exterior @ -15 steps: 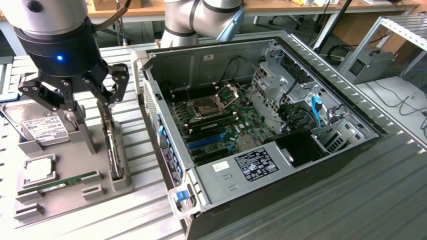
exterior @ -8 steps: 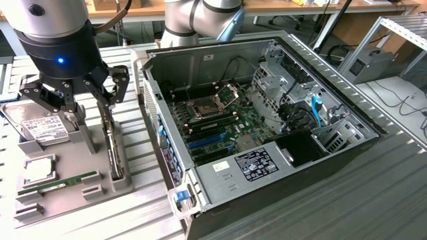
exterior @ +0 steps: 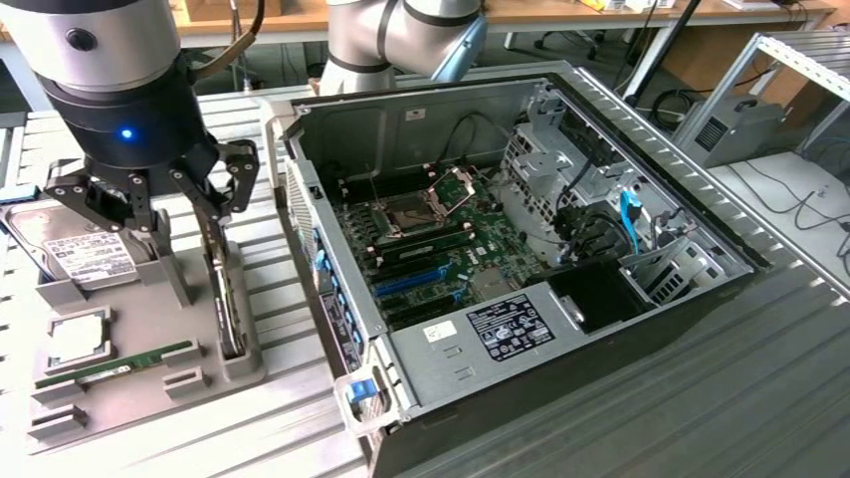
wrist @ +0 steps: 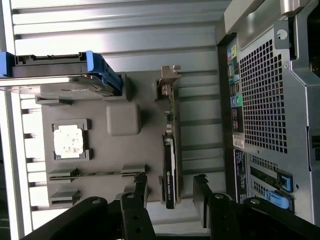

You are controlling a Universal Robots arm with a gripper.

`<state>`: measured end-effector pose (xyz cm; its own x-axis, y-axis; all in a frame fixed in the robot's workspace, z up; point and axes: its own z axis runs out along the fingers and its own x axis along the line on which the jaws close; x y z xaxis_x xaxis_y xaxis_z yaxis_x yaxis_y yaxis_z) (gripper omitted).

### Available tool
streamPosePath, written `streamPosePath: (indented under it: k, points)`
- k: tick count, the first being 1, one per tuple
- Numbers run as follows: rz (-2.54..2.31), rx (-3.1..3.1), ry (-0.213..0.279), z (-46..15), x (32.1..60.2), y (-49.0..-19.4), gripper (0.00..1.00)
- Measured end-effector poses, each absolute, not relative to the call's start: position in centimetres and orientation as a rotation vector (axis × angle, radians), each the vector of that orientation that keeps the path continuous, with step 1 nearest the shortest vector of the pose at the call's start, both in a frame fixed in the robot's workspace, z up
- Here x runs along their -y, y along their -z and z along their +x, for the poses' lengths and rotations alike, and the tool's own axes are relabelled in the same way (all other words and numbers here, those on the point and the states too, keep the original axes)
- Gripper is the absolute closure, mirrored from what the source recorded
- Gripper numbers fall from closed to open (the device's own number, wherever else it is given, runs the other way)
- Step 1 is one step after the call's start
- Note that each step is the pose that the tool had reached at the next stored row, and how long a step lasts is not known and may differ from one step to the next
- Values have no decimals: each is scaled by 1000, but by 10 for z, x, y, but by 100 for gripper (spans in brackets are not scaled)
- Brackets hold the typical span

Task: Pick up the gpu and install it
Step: 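Pick up the gpu and move the gpu toward the slot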

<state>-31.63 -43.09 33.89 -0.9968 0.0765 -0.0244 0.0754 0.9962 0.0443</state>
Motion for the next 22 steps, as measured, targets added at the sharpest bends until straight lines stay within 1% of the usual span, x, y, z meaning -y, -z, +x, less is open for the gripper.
streamPosePath:
  k: [22]
  points:
    - [118, -3113, -67, -316, 431, -311, 50]
